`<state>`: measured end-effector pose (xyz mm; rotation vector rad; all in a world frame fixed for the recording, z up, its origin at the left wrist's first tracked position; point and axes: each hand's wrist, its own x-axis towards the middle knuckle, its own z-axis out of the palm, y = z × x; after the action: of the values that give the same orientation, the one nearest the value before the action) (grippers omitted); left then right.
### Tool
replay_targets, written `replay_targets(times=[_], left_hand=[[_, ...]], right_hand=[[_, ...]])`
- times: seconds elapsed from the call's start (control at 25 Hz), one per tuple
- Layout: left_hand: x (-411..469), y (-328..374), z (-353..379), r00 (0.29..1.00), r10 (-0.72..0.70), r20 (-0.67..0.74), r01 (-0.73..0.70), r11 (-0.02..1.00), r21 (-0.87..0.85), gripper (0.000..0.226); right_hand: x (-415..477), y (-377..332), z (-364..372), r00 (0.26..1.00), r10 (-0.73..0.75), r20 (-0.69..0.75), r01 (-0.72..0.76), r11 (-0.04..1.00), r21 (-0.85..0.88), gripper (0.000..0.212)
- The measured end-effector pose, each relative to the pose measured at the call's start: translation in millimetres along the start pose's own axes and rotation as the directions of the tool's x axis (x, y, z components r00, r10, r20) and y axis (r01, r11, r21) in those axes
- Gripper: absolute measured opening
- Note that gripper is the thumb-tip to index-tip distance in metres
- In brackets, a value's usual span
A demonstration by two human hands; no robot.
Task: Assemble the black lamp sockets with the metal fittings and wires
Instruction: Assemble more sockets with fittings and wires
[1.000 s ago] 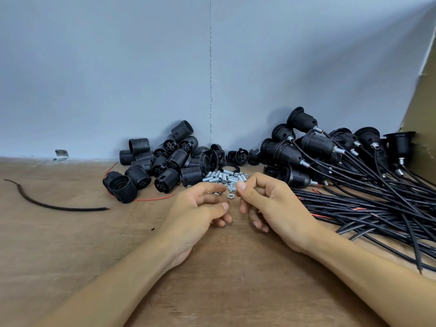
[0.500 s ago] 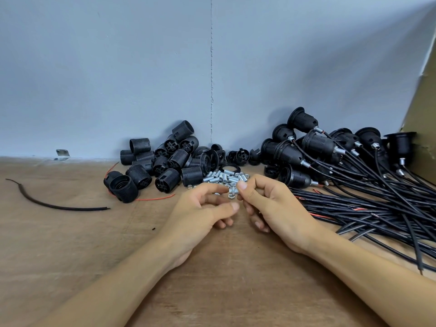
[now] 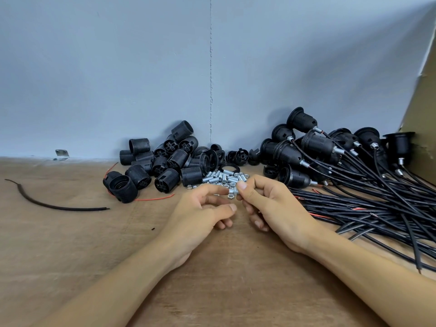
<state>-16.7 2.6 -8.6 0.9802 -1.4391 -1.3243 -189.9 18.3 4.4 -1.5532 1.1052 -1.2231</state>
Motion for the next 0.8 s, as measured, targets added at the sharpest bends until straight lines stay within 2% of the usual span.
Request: replay_targets(times=[0.16, 0.44, 0.56, 0.64, 0.72, 0.8], left_hand=[[-2.8, 2.2, 1.6, 0.999, 0.029, 0.021, -0.029, 0.999, -0.020, 0.030], [-4.6, 2.7, 1.3, 0.998, 0.058, -0.015, -0.058, 0.997, -0.058, 0.014], [-2.7, 2.0, -0.2, 0.998, 0.039, -0.040, -0.042, 0.996, -0.083, 0.013], [-1.3, 2.3, 1.1, 0.998, 0.019, -0.060, -0.026, 0.991, -0.129, 0.012], [-0.9, 3.0, 1.7, 0.996, 0.007, -0.087, -0.022, 0.985, -0.171, 0.011], [-1.2, 4.7, 1.6, 0.995, 0.006, -0.100, -0.025, 0.982, -0.188, 0.010]], right_hand=[[-0.9, -1.3, 0.4, 1.000, 0.006, -0.001, -0.006, 1.000, 0.011, 0.032], [-1.6, -4.6, 1.9, 0.998, 0.041, 0.040, -0.039, 0.999, -0.033, 0.036], [0.0, -1.9, 3.3, 0.999, 0.040, 0.001, -0.040, 0.996, -0.081, 0.043], [3.6, 0.9, 1.6, 0.995, -0.032, -0.093, 0.010, 0.974, -0.224, 0.042], [14.7, 1.8, -1.9, 0.967, -0.164, -0.195, 0.061, 0.893, -0.447, 0.021], [34.7, 0.3, -5.5, 0.942, -0.258, -0.217, 0.070, 0.779, -0.623, 0.008]])
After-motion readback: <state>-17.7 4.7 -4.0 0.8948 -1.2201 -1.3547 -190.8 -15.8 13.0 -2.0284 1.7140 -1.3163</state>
